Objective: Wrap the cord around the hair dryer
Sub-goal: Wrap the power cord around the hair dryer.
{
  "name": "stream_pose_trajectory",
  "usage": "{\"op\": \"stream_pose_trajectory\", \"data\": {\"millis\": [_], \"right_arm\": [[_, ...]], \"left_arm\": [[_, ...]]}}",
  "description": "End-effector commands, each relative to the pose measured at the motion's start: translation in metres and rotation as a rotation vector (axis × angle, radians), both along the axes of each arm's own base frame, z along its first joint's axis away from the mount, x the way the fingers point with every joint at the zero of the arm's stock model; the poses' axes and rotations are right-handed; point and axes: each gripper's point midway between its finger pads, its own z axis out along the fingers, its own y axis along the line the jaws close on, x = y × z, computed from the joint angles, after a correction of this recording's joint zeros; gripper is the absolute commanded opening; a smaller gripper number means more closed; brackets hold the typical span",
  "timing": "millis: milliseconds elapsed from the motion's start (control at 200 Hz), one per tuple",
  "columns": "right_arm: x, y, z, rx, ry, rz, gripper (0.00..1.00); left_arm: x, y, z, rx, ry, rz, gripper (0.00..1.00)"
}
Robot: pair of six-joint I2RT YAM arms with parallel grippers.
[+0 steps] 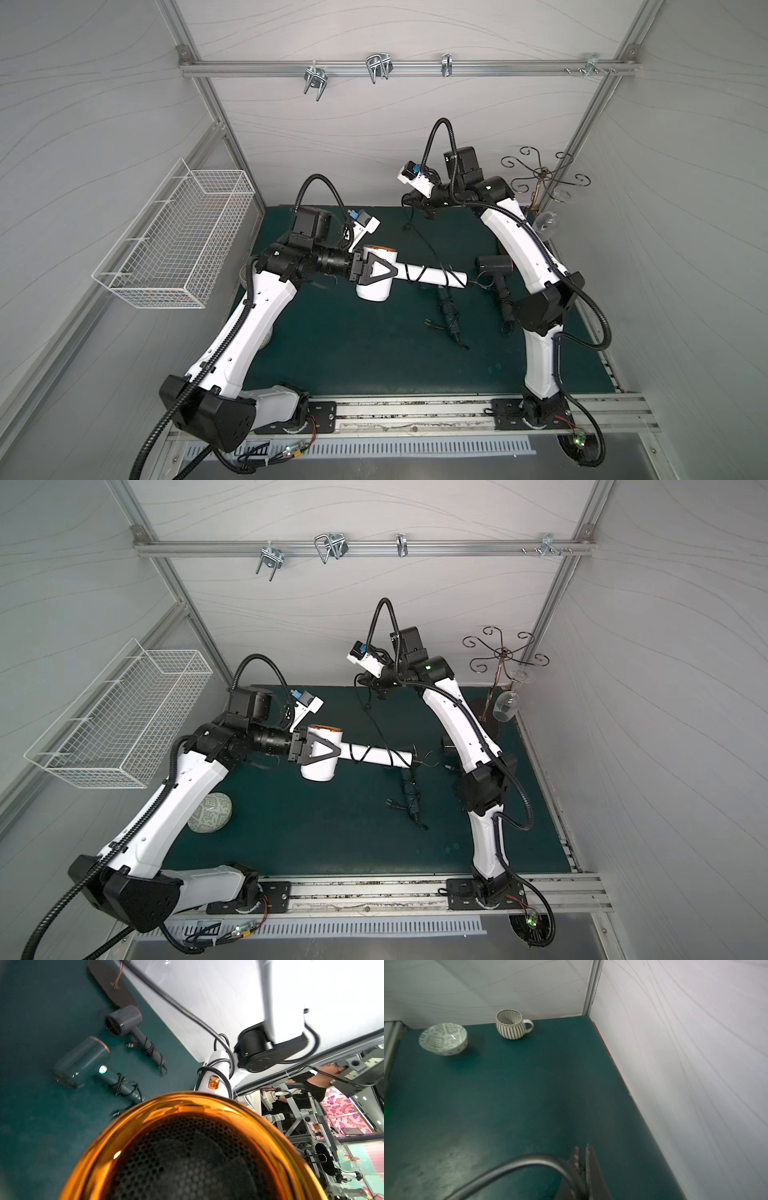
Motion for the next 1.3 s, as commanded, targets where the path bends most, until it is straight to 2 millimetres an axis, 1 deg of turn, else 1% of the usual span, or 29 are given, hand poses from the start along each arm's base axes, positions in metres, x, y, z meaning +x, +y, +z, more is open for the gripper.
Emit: {"op": "stream_pose_trajectory", "data": {"millis": [0, 100, 190, 245, 300, 410, 525, 600, 630, 645, 675, 770, 820, 930, 945, 985, 1075, 1145, 1220, 1290], "right_arm": [[0.010, -0.015, -0.009, 0.124, 0.163, 0.039, 0.00], [0.018, -0.034, -0.019, 0.220, 0.314, 0.035, 0.00], [0.025, -0.051, -0.026, 0.290, 0.427, 0.007, 0.00], [0.026, -0.056, -0.026, 0.329, 0.461, 0.001, 0.00], [0.026, -0.060, -0.031, 0.348, 0.501, -0.017, 0.00], [0.019, -0.059, -0.039, 0.363, 0.574, -0.018, 0.00], [0.011, -0.059, -0.050, 0.373, 0.640, -0.039, 0.00], [0.001, -0.057, -0.057, 0.371, 0.663, -0.051, 0.00], [-0.003, -0.057, -0.060, 0.363, 0.666, -0.064, 0.00], [-0.006, -0.056, -0.063, 0.359, 0.672, -0.072, 0.00], [-0.011, -0.056, -0.063, 0.359, 0.675, -0.083, 0.00], [-0.030, -0.052, -0.076, 0.352, 0.704, -0.107, 0.00], [-0.040, -0.051, -0.086, 0.349, 0.730, -0.118, 0.00], [-0.064, -0.041, -0.094, 0.348, 0.762, -0.116, 0.00], [-0.068, -0.039, -0.096, 0.343, 0.764, -0.114, 0.00], [-0.077, -0.034, -0.098, 0.333, 0.766, -0.117, 0.00], [-0.098, -0.022, -0.100, 0.305, 0.756, -0.115, 0.00], [-0.112, -0.016, -0.097, 0.292, 0.750, -0.108, 0.00], [-0.125, -0.012, -0.093, 0.266, 0.747, -0.096, 0.00], [-0.137, -0.009, -0.087, 0.214, 0.740, -0.080, 0.00]], "left_arm": [[-0.011, -0.008, 0.058, -0.140, -0.166, -0.121, 0.00], [-0.006, -0.009, 0.069, -0.159, -0.197, -0.129, 0.00], [0.005, -0.005, 0.078, -0.188, -0.211, -0.109, 0.00], [0.012, -0.001, 0.084, -0.208, -0.215, -0.095, 0.00], [0.019, 0.002, 0.089, -0.220, -0.220, -0.077, 0.00], [0.031, 0.006, 0.102, -0.251, -0.241, -0.060, 0.00], [0.050, 0.012, 0.115, -0.303, -0.245, -0.014, 0.00], [0.066, 0.022, 0.127, -0.362, -0.248, 0.033, 0.00], [0.073, 0.029, 0.134, -0.392, -0.259, 0.067, 0.00], [0.078, 0.032, 0.134, -0.404, -0.253, 0.086, 0.00], [0.082, 0.038, 0.141, -0.436, -0.282, 0.106, 0.00], [0.099, 0.052, 0.146, -0.462, -0.291, 0.177, 0.00], [0.105, 0.054, 0.145, -0.454, -0.292, 0.198, 0.00], [0.121, 0.059, 0.142, -0.431, -0.290, 0.264, 0.00], [0.125, 0.060, 0.137, -0.419, -0.266, 0.281, 0.00], [0.131, 0.062, 0.133, -0.400, -0.264, 0.313, 0.00], [0.146, 0.070, 0.121, -0.339, -0.259, 0.399, 0.00], [0.158, 0.077, 0.109, -0.276, -0.253, 0.463, 0.00], [0.166, 0.082, 0.097, -0.206, -0.260, 0.505, 0.00], [0.173, 0.088, 0.079, -0.123, -0.251, 0.549, 0.00]]}}
